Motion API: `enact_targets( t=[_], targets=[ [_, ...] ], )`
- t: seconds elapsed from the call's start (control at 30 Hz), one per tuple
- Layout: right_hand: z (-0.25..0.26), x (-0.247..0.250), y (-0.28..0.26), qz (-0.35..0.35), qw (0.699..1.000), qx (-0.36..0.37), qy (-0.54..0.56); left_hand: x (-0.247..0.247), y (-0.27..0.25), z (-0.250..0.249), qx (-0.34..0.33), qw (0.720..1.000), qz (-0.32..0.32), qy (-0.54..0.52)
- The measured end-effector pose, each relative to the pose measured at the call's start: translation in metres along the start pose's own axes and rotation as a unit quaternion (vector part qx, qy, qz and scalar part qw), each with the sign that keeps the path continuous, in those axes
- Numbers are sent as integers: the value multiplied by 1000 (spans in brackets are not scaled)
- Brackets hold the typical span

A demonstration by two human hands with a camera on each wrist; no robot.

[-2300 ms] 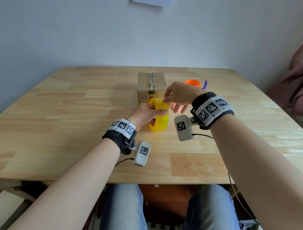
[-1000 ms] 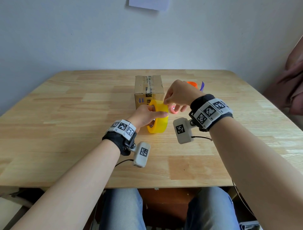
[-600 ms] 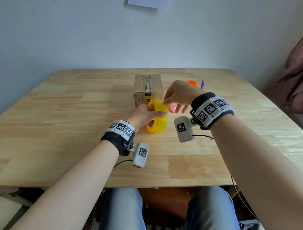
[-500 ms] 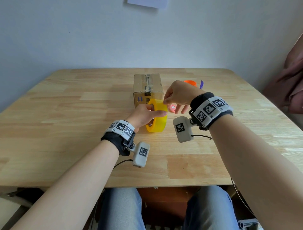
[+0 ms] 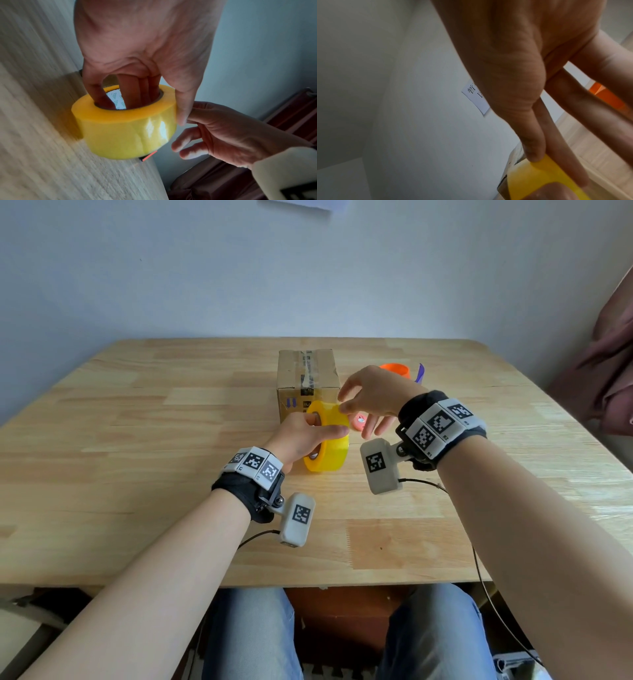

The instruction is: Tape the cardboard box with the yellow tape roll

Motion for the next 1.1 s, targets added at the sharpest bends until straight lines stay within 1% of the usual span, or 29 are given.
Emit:
enact_targets(
  t=[0.2, 0.5, 0.63, 0.83, 0.93, 1.0, 1.07, 1.1],
  targets=[
    [3, 2, -1, -27, 1000, 1, 2, 2, -3, 1, 9, 1000, -12, 0],
    [7, 2, 3, 3, 999, -8, -40, -1, -5, 0, -13, 1000, 1, -3],
    [5, 3, 5, 6, 999, -21, -33, -2, -6, -2, -19, 1000, -7, 13],
    [-2, 4, 2, 8, 999, -38, -14, -7, -7, -5, -24, 1000, 1, 14],
    [-3, 3, -2, 13, 999, -34, -20, -7, -9, -5, -26, 999, 13, 15],
    [-5, 0, -4, 16, 999, -27, 15, -4, -9, -4, -19, 1000, 11, 11],
    [-7, 0, -5, 1, 999, -9, 43, -2, -9, -2, -10, 1000, 7, 8],
    [-7, 0, -6, -9, 999, 2, 35, -2, -9, -2, -8, 1000, 7, 7]
  ],
)
Point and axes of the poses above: each hand's wrist, its own y-axis towards the middle knuckle, its own x-axis out of the back of the hand, z = x × y, the point moved 8 cm from there along y, towards the middle knuckle, and after that the axes turned 11 degrees about -x, right-handed, at the moved point
